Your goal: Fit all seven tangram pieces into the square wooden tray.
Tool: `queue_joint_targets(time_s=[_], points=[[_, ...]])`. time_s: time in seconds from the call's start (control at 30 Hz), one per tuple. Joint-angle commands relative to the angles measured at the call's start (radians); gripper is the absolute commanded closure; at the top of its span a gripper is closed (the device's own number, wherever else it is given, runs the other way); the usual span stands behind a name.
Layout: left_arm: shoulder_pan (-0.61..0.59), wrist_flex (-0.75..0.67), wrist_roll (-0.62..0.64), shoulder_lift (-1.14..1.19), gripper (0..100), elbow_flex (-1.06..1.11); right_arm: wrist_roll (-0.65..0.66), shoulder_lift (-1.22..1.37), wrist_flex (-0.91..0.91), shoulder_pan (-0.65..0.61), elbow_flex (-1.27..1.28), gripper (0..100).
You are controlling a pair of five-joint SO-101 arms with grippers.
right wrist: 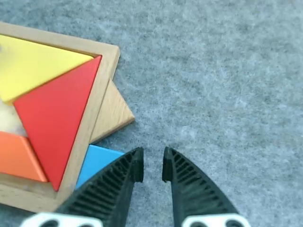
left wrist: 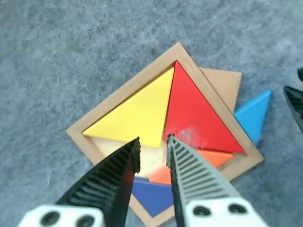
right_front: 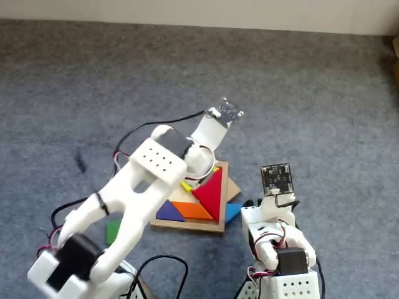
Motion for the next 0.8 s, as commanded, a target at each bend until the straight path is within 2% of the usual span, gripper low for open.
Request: queue_joint_targets(time_s=[0.0,0.1,0.23,0.4,0.5,0.77], points=[[-0.059,0.1,0.008,-0.137,88,-0.039,-0.005,-0.01,-0.019,0.013,0.097,92.2],[-0.16,0.163,-0.009,-0.185,88,-0.039,-0.005,-0.01,-0.019,0.013,0.097,92.2],[-0.308,0.262,-0.117,-0.22,88,-0.039,-0.005,-0.01,-0.019,0.013,0.097,92.2],[-0.483,0.387,-0.155,-0.242,75,-0.038,-0.005,-0.01,-0.019,0.013,0.097,92.2],[-0.579,0.419,-0.158,-0.248,72,-0.035,-0.005,-0.01,-0.019,0.013,0.097,92.2],[-0.691,0.422,-0.331,-0.249,72,0.166,-0.005,-0.01,-0.019,0.013,0.097,92.2]])
